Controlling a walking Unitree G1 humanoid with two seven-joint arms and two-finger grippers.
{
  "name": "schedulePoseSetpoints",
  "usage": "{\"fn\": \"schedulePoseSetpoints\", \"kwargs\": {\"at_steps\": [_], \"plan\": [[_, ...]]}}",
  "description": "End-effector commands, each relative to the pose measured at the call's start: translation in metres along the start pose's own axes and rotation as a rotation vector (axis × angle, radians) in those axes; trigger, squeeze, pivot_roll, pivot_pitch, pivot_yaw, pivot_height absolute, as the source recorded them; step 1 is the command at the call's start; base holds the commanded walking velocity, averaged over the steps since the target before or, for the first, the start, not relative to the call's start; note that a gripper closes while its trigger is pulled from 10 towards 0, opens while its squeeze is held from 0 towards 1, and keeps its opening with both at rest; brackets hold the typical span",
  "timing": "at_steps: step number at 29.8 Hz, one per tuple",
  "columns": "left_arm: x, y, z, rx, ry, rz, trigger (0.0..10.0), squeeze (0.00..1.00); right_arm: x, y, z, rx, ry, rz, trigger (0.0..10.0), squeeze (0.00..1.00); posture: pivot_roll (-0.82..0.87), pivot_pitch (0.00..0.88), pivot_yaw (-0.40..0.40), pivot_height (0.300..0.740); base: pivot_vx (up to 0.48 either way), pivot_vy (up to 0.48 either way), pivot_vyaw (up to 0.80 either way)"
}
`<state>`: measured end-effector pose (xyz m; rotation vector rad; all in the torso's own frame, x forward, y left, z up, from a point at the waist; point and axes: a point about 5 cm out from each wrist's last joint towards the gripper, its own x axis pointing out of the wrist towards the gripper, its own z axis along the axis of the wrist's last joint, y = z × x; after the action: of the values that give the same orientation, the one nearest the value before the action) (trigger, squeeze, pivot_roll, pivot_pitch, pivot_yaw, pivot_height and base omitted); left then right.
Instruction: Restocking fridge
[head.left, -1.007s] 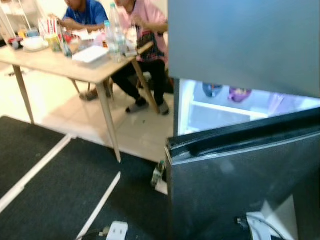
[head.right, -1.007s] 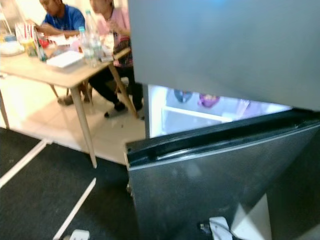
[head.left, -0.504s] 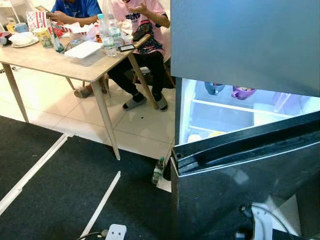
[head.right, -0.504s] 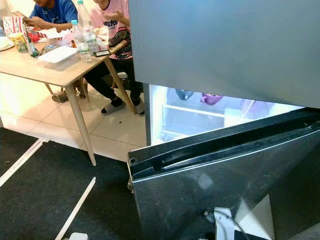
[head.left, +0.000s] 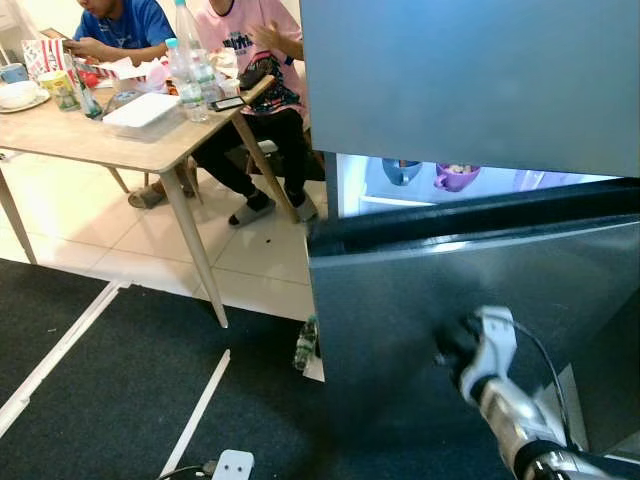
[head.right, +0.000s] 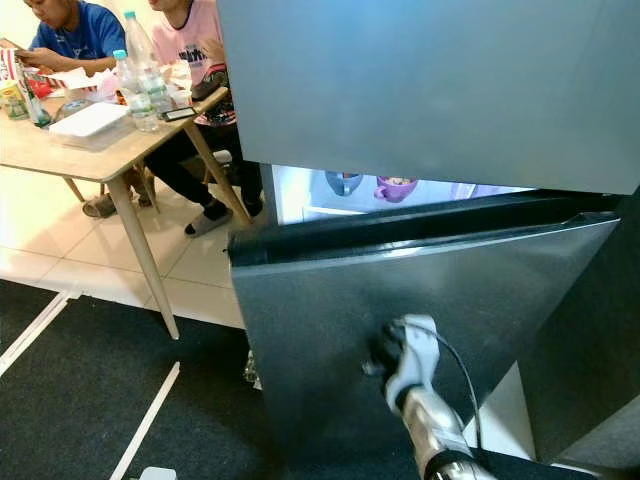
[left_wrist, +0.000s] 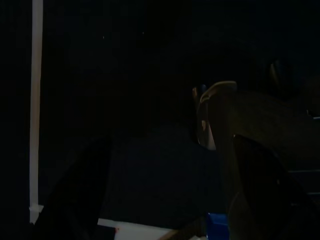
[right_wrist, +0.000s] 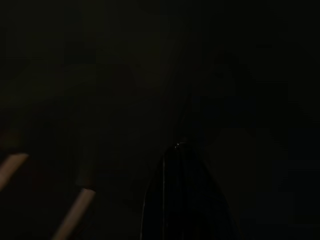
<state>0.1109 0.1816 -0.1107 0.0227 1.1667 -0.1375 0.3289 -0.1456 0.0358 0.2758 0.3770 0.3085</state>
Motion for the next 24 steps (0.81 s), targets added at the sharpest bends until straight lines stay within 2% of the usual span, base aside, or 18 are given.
{"fn": "schedulePoseSetpoints", "kwargs": {"at_steps": [1, 5, 6, 9, 10, 12, 14, 15, 16, 19, 22, 23, 24], "plan": [[-0.002, 0.000, -0.012, 0.012, 0.049, -0.009, 10.0, 0.00, 0.009, 0.012, 0.023, -0.013, -0.099, 0.040, 10.0, 0.00, -0.01, 0.001, 0.039, 0.740, 0.000, 0.000, 0.00], [-0.002, -0.001, -0.012, 0.004, 0.046, -0.008, 10.0, 0.00, 0.010, 0.018, 0.019, -0.013, -0.099, 0.053, 10.0, 0.00, 0.00, 0.002, 0.038, 0.740, 0.000, 0.000, 0.00], [-0.002, -0.001, -0.013, 0.004, 0.046, -0.008, 10.0, 0.00, 0.007, 0.014, 0.009, -0.021, -0.062, 0.036, 10.0, 0.00, -0.01, 0.003, 0.038, 0.740, 0.000, 0.000, 0.00], [-0.002, -0.001, -0.015, 0.005, 0.055, -0.009, 10.0, 0.00, -0.019, -0.010, -0.044, -0.072, 0.142, -0.077, 10.0, 0.00, -0.01, 0.005, 0.037, 0.740, 0.000, 0.000, 0.00], [-0.002, -0.001, -0.015, 0.005, 0.055, -0.009, 10.0, 0.00, -0.019, -0.010, -0.044, -0.072, 0.142, -0.077, 10.0, 0.00, -0.01, 0.005, 0.037, 0.740, 0.000, 0.000, 0.00], [-0.002, -0.001, -0.015, 0.005, 0.056, -0.011, 10.0, 0.00, -0.034, -0.022, -0.065, -0.063, 0.218, -0.123, 10.0, 0.00, -0.02, 0.005, 0.037, 0.740, 0.000, 0.000, 0.00], [-0.002, -0.002, -0.015, 0.007, 0.057, -0.012, 10.0, 0.00, -0.057, -0.038, -0.092, -0.054, 0.326, -0.198, 10.0, 0.00, -0.02, 0.005, 0.037, 0.740, 0.000, 0.000, 0.00], [-0.002, -0.002, -0.015, 0.007, 0.057, -0.012, 10.0, 0.00, -0.057, -0.038, -0.092, -0.054, 0.326, -0.198, 10.0, 0.00, -0.02, 0.005, 0.037, 0.740, 0.000, 0.000, 0.00], [-0.002, -0.002, -0.015, 0.007, 0.057, -0.012, 10.0, 0.00, -0.064, -0.042, -0.099, -0.053, 0.355, -0.219, 10.0, 0.00, -0.02, 0.005, 0.037, 0.740, 0.000, 0.000, 0.00], [-0.001, -0.004, -0.013, 0.007, 0.049, -0.017, 10.0, 0.00, -0.110, -0.064, -0.139, -0.038, 0.530, -0.342, 10.0, 0.00, -0.02, 0.002, 0.032, 0.740, 0.000, 0.000, 0.00], [-0.001, -0.005, -0.013, 0.012, 0.048, -0.022, 10.0, 0.00, -0.144, -0.072, -0.166, -0.035, 0.658, -0.407, 10.0, 0.00, -0.02, 0.002, 0.034, 0.740, 0.000, 0.000, 0.27], [-0.001, -0.005, -0.013, 0.012, 0.048, -0.022, 10.0, 0.00, -0.144, -0.072, -0.166, -0.035, 0.658, -0.407, 10.0, 0.00, -0.02, 0.002, 0.034, 0.740, 0.000, 0.000, 0.80], [-0.001, -0.005, -0.014, 0.013, 0.050, -0.024, 10.0, 0.00, -0.151, -0.072, -0.172, -0.039, 0.690, -0.417, 10.0, 0.00, -0.02, 0.002, 0.034, 0.740, 0.000, 0.000, 0.80]]}}
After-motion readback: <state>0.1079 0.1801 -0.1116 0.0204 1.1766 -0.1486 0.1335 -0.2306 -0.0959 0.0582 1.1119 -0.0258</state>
